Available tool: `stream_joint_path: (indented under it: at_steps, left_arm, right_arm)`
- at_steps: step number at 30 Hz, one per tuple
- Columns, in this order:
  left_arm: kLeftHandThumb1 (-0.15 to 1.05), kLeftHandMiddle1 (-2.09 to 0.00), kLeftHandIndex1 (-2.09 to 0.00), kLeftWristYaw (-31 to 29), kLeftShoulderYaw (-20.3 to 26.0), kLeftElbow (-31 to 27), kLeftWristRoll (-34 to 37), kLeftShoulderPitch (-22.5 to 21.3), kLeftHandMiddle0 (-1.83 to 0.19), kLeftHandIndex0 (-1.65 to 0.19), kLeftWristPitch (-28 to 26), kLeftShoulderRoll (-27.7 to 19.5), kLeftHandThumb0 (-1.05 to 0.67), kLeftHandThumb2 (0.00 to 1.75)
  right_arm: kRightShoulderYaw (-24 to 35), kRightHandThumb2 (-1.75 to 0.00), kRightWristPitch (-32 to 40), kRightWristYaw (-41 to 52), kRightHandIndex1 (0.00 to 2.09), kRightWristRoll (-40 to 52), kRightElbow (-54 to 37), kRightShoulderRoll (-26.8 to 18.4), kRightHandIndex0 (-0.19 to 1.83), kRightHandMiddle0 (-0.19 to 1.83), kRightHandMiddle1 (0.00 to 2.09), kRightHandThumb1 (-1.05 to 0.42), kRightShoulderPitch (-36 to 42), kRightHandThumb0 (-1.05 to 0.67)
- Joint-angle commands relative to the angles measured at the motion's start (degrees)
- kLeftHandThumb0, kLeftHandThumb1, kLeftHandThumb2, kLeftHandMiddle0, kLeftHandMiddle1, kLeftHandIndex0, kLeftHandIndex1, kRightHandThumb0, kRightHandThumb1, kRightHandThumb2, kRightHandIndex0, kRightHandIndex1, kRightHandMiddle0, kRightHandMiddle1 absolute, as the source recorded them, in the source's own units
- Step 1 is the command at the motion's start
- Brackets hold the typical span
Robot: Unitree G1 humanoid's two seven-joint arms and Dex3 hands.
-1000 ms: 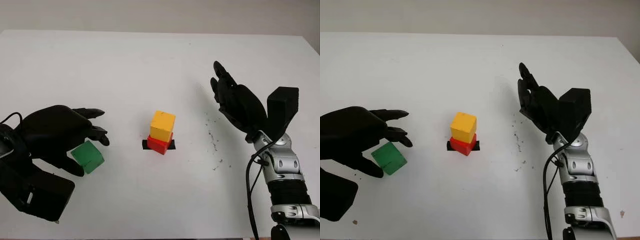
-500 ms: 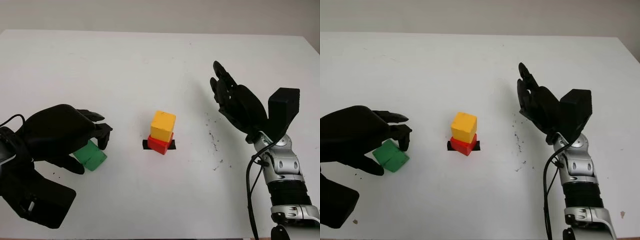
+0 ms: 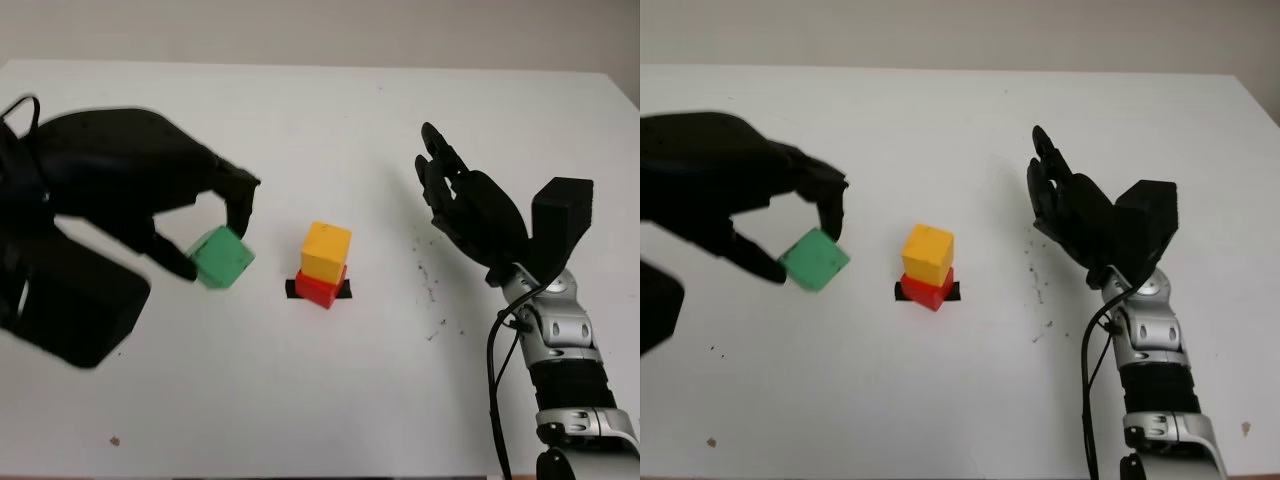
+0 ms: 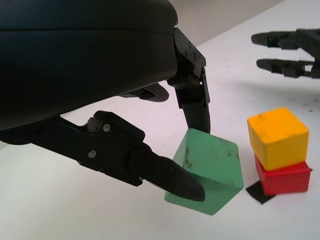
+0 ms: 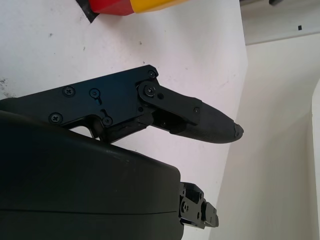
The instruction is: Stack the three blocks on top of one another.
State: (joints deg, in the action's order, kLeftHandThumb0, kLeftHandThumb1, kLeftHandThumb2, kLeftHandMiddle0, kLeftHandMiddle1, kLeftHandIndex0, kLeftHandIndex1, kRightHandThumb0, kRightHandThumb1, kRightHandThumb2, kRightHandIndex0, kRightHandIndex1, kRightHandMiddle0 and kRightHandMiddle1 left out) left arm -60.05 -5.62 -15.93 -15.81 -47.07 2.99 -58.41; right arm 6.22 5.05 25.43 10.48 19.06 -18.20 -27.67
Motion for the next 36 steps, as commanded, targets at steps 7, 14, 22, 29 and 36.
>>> stream_joint_path:
  at_steps: [7,14,22,29,36]
  left_arm:
    - [1.0,-0.06,-0.78,-3.2,-5.0,10.2,0.5,-13.8,-0.42,-0.64,-0.5,5.6,-0.41,0.05]
    - [0.99,-0.04,-1.05,3.1,-3.4,13.9,1.4,-15.4,-0.36,-0.54,-2.1,11.5,-0.41,0.05]
    - [1.03,-0.03,-1.33,12.1,1.5,15.7,8.0,-8.5,-0.21,-0.35,-11.4,17.9,-0.4,0.07]
    - [1.05,-0.04,-1.45,16.5,3.0,14.4,11.3,-3.3,-0.16,-0.31,-14.9,20.3,-0.44,0.06]
    - [1.05,-0.04,-1.49,20.1,3.2,10.4,12.3,0.7,-0.16,-0.28,-19.2,21.9,-0.45,0.07]
  right_arm:
    - [-1.4,-0.78,1.0,-0.9,0.0,-0.9,-1.9,0.5,-0.19,-0.19,0.0,-1.05,-0.1,-0.63]
    - [-1.8,-0.8,0.4,-1.8,0.0,-1.2,-2.2,1.5,-0.19,-0.19,0.0,-1.05,0.5,-0.64]
    - [-1.6,-0.78,-0.2,-2.5,0.0,-1.5,-3.1,2.0,-0.19,-0.19,0.0,-1.05,2.0,-0.63]
    - [-1.5,-0.77,-1.0,-2.4,0.0,-1.4,-2.8,2.1,-0.19,-0.19,0.0,-1.05,2.4,-0.62]
    - [-1.7,-0.75,0.5,-3.6,0.0,-1.5,-3.7,2.5,-0.19,-0.19,0.01,-1.05,2.7,-0.61]
